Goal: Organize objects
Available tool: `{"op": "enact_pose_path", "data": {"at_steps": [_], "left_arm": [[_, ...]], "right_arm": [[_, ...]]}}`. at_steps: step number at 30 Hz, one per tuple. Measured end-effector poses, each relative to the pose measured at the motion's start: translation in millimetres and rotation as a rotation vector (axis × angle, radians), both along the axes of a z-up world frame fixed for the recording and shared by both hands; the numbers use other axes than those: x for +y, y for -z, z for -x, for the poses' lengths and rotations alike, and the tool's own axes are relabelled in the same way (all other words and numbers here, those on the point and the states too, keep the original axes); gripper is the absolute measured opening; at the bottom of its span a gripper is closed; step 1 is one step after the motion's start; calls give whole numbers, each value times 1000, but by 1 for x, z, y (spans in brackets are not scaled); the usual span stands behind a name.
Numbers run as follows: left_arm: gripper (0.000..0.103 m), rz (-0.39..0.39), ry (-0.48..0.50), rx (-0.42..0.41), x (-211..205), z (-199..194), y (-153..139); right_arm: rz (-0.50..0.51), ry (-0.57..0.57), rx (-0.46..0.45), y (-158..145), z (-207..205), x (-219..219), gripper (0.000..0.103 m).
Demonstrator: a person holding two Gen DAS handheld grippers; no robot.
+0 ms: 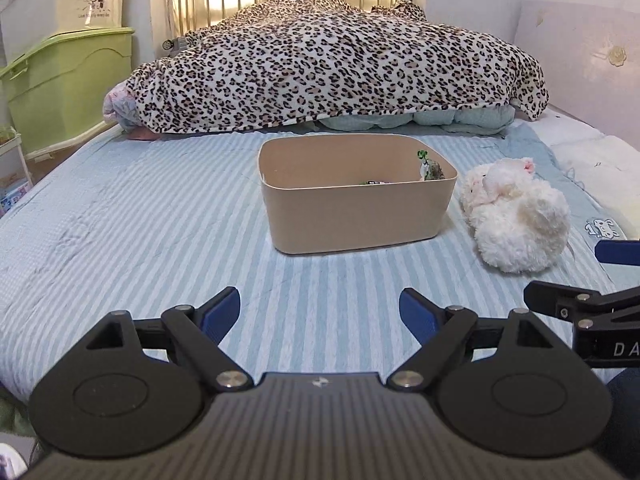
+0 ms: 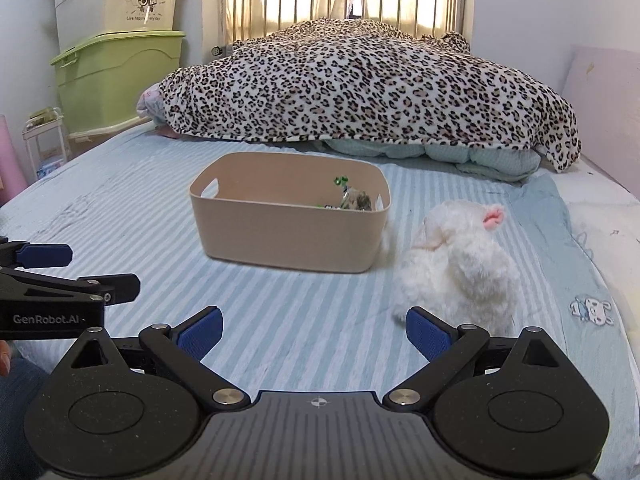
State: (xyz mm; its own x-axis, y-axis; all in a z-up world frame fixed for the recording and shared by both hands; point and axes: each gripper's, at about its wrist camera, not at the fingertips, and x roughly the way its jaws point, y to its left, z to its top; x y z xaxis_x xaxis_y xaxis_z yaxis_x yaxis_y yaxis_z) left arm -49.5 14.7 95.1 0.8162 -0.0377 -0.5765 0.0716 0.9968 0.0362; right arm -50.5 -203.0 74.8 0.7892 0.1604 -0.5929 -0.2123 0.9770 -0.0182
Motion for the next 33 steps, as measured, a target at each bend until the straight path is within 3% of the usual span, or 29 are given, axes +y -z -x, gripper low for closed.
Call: {"op": "enact_pose_path", "data": {"at_steps": [14, 33], "left_arm": [[87, 16, 11, -22, 1, 36, -6], [87, 20, 9, -36, -1, 45, -5]], "right_arm": [[15, -18, 11, -9, 47, 8, 100], [4, 27, 22, -7, 50, -7, 100]]}}
